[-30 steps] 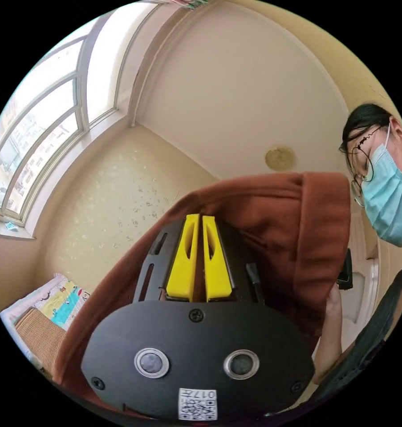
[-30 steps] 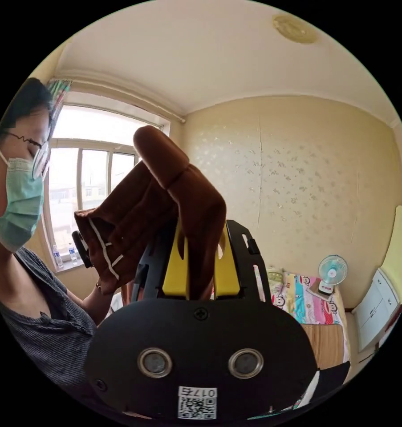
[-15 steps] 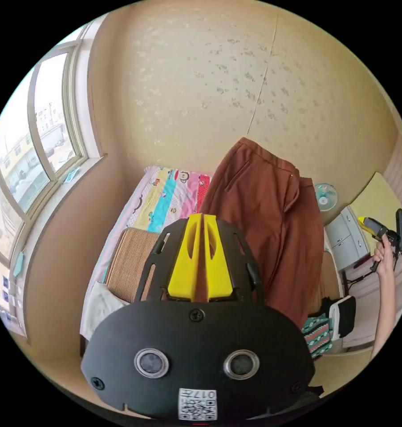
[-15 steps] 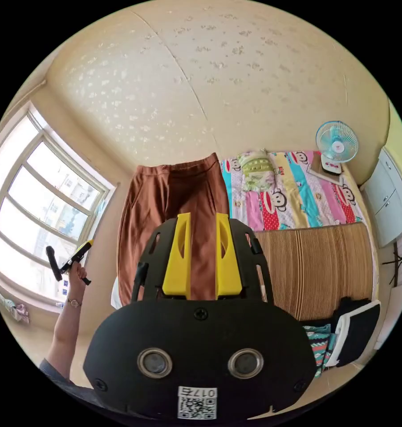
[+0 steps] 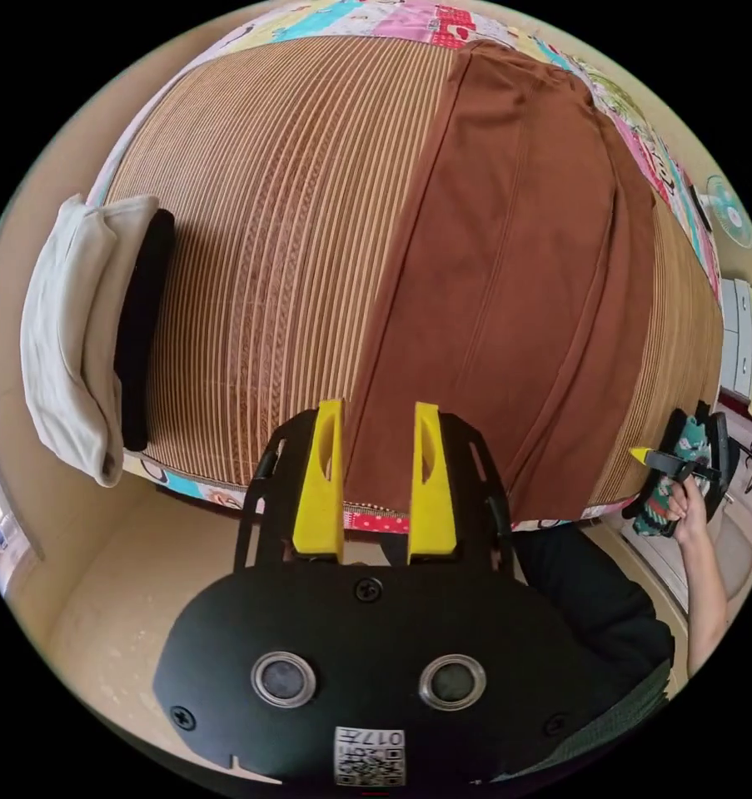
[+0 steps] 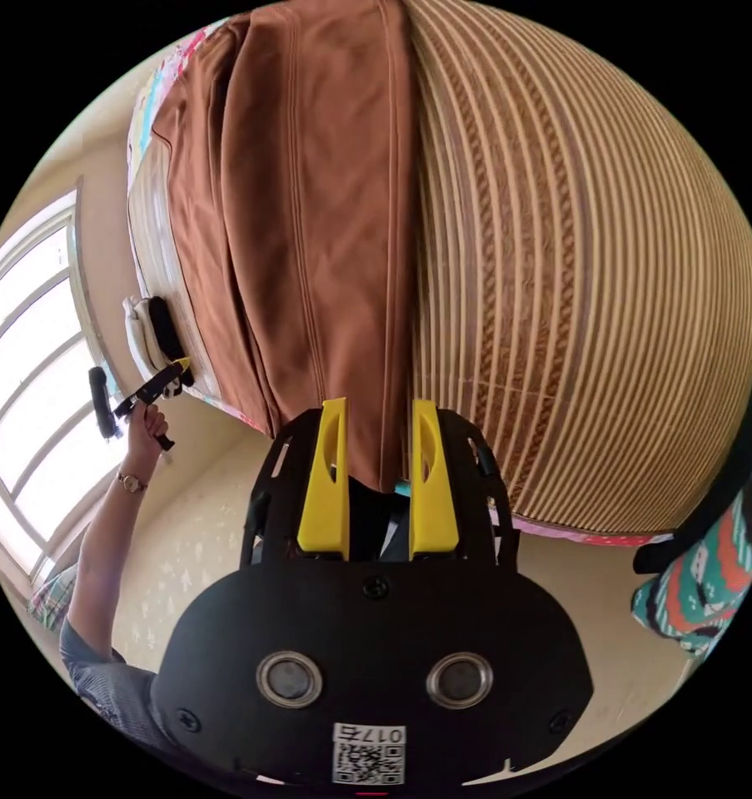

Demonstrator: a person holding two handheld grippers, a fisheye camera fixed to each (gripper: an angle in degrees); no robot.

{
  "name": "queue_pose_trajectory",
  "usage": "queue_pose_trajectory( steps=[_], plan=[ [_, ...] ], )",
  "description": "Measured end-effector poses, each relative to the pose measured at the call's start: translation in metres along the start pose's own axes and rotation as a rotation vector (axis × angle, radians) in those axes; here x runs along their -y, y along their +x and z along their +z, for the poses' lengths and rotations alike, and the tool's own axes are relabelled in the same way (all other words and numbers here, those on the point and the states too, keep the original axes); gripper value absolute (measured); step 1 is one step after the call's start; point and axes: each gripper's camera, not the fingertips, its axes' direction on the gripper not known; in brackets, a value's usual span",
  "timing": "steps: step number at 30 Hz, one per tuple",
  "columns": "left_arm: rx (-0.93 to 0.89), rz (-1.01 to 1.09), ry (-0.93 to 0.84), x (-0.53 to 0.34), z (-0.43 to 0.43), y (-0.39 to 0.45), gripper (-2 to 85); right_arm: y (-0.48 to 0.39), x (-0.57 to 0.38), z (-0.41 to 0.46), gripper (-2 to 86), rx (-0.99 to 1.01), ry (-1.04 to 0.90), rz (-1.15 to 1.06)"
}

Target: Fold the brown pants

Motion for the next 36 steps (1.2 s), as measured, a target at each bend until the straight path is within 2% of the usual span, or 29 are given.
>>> queue_pose_trajectory(
  steps=[2, 3, 6, 7, 8, 9, 11, 13, 15, 18, 21, 23, 26, 27, 28, 30, 31, 33, 36],
  plan=[
    [-0.039, -0.007, -0.078, 0.014, 0.024, -0.022, 13.6, -0.001, -0.002, 0.024, 9.6, -0.012, -0.088, 0.041],
    [-0.025, 0.005, -0.099, 0.019, 0.035, -0.032, 13.7, -0.001, -0.004, 0.021, 9.2, -0.044, -0.046, 0.059],
    [0.021, 0.061, -0.019, 0.022, 0.027, -0.044, 13.1, -0.008, -0.013, 0.0, 4.9, -0.137, -0.006, 0.003],
    [-0.02, 0.092, -0.052, 0.025, 0.025, -0.05, 6.2, -0.008, -0.015, -0.008, 4.1, -0.137, -0.034, -0.057],
    [-0.058, 0.115, -0.077, 0.026, 0.025, -0.052, 2.7, -0.008, -0.021, -0.02, 3.4, -0.107, -0.047, -0.117],
    [-0.104, 0.138, -0.098, 0.022, 0.021, -0.059, 2.1, -0.006, -0.026, -0.027, 3.3, -0.093, -0.041, -0.143],
    [-0.342, 0.174, -0.084, 0.006, 0.013, -0.079, 1.6, 0.008, -0.054, -0.059, 2.7, -0.052, 0.011, -0.207],
    [-0.609, 0.078, -0.039, -0.024, 0.011, -0.13, 1.3, 0.032, -0.078, -0.081, 2.4, 0.023, 0.07, -0.194],
    [-0.681, -0.044, 0.011, -0.047, 0.014, -0.172, 1.6, 0.069, -0.102, -0.098, 2.3, 0.122, 0.142, -0.084],
    [-0.599, -0.304, 0.02, -0.077, 0.021, -0.227, 3.0, 0.126, -0.137, -0.115, 2.2, 0.177, 0.222, 0.125],
    [-0.429, -0.319, -0.008, -0.091, 0.007, -0.234, 5.0, 0.148, -0.159, -0.129, 2.1, 0.18, 0.236, 0.199],
    [-0.346, -0.277, 0.008, -0.095, -0.013, -0.225, 5.9, 0.139, -0.17, -0.14, 2.1, 0.219, 0.246, 0.164],
    [-0.276, -0.185, 0.16, -0.101, -0.067, -0.192, 7.4, 0.101, -0.182, -0.154, 2.1, 0.255, 0.253, -0.003],
    [-0.333, -0.097, 0.204, -0.098, -0.086, -0.17, 8.1, 0.092, -0.185, -0.157, 2.1, 0.267, 0.253, -0.045],
    [-0.449, 0.079, 0.208, -0.087, -0.1, -0.136, 9.1, 0.073, -0.19, -0.163, 2.0, 0.301, 0.255, -0.138],
    [-0.585, 0.346, 0.146, -0.073, -0.115, -0.072, 11.3, 0.047, -0.196, -0.171, 2.0, 0.368, 0.256, -0.27],
    [-0.594, 0.452, 0.13, -0.068, -0.124, -0.03, 13.1, 0.033, -0.197, -0.175, 2.0, 0.418, 0.242, -0.34],
    [-0.528, 0.54, 0.13, -0.062, -0.134, 0.022, 16.4, 0.016, -0.195, -0.176, 2.0, 0.486, 0.206, -0.418],
    [-0.371, 0.548, 0.139, -0.046, -0.133, 0.075, 19.6, -0.005, -0.187, -0.174, 1.9, 0.538, 0.132, -0.503]
  ],
)
